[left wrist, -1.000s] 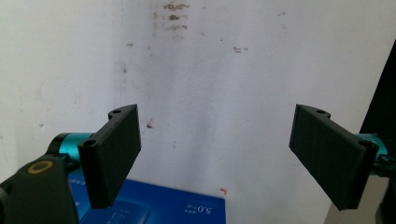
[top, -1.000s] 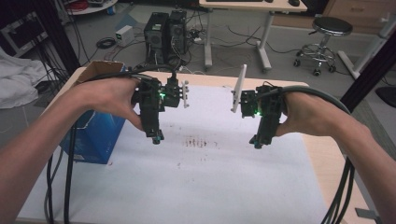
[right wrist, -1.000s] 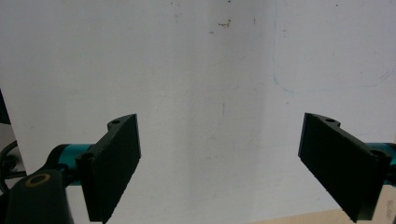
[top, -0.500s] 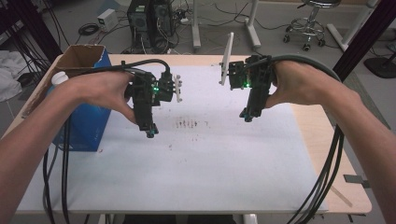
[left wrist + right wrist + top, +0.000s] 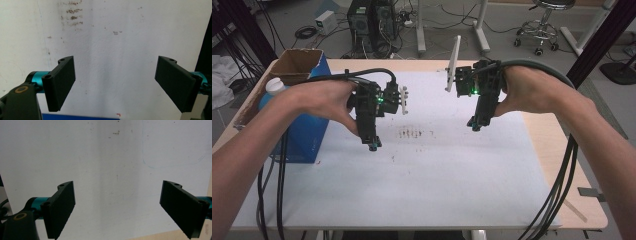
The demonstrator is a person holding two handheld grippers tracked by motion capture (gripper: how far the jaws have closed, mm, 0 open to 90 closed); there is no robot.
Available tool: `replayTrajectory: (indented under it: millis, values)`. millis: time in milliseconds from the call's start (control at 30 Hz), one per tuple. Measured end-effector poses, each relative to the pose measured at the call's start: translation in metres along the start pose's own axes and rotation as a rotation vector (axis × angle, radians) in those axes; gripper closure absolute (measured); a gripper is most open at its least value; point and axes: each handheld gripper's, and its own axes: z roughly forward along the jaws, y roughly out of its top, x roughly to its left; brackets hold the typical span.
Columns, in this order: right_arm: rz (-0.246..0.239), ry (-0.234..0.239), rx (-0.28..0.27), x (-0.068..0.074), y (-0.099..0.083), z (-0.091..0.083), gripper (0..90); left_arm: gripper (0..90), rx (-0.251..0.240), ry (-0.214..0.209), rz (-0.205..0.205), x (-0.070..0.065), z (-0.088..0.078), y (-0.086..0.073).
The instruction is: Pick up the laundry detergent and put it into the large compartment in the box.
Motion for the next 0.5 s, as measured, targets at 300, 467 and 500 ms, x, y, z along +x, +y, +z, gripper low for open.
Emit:
replayTrajectory:
  millis: [300, 467, 500]
  values:
    - [0.003, 0.000, 0.000, 0.0021, 0.0009, -0.0008, 12.1, 16.8, -0.002, -0.003, 0.004, -0.0009, -0.0015, 0.0001]
    - [-0.003, -0.001, 0.000, 0.0024, 0.0020, -0.0010, 12.1, 16.8, -0.002, 0.003, 0.001, -0.0013, -0.0026, -0.0011]
    - [0.003, -0.003, 0.000, 0.0029, 0.0022, -0.0015, 12.1, 16.8, -0.002, 0.002, -0.001, -0.0016, -0.0022, -0.0012]
